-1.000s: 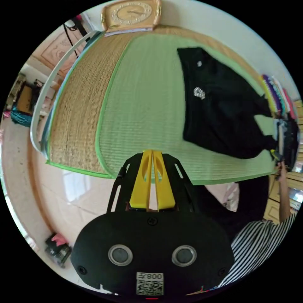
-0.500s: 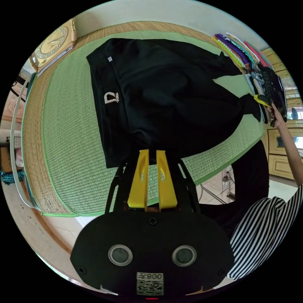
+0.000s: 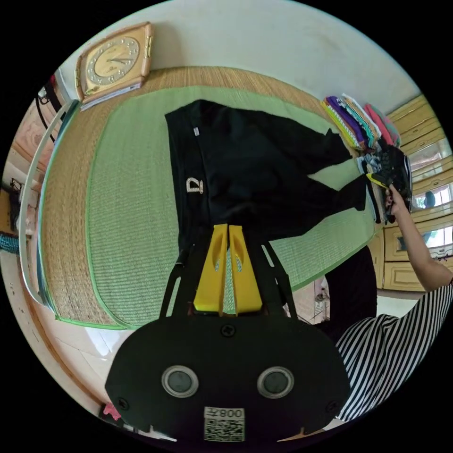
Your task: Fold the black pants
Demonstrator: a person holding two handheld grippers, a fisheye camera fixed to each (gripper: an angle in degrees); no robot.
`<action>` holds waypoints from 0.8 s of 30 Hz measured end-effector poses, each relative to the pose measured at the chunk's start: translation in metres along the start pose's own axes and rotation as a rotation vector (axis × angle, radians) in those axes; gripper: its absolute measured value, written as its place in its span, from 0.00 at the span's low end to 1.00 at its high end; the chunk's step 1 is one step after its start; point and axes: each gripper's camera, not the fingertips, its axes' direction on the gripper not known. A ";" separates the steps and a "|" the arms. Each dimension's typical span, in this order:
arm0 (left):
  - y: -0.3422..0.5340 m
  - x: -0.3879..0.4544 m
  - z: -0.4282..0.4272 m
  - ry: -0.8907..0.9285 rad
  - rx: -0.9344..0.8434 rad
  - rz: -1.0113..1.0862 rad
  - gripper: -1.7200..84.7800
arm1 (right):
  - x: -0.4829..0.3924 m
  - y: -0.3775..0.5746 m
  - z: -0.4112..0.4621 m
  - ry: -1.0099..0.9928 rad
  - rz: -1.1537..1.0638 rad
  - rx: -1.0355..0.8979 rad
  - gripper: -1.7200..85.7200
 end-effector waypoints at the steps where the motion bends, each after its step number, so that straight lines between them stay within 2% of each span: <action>1: 0.000 -0.002 -0.006 -0.003 0.018 -0.002 0.02 | -0.003 0.001 -0.011 -0.026 -0.015 0.031 0.02; 6: 0.015 -0.016 -0.041 0.024 0.121 0.004 0.02 | -0.012 0.044 -0.087 -0.137 -0.136 0.178 0.02; 10: 0.032 -0.016 -0.032 0.044 0.069 0.014 0.02 | 0.013 0.095 -0.092 -0.166 -0.083 0.168 0.02; 13: 0.047 -0.019 -0.001 0.059 -0.057 -0.001 0.02 | 0.060 0.139 -0.058 -0.149 0.075 0.026 0.02; 15: 0.058 -0.027 0.027 0.011 -0.190 -0.045 0.02 | 0.106 0.176 -0.035 -0.109 0.264 -0.038 0.02; 17: 0.063 -0.033 0.031 0.036 -0.192 -0.082 0.02 | 0.124 0.198 -0.033 -0.136 0.361 -0.037 0.02; 20: 0.059 -0.040 0.022 0.088 -0.115 -0.113 0.03 | 0.102 0.200 -0.042 -0.166 0.270 0.014 0.03; 24: 0.035 -0.041 0.030 0.112 -0.123 -0.108 0.04 | 0.027 0.158 -0.014 0.011 -0.021 -0.102 0.08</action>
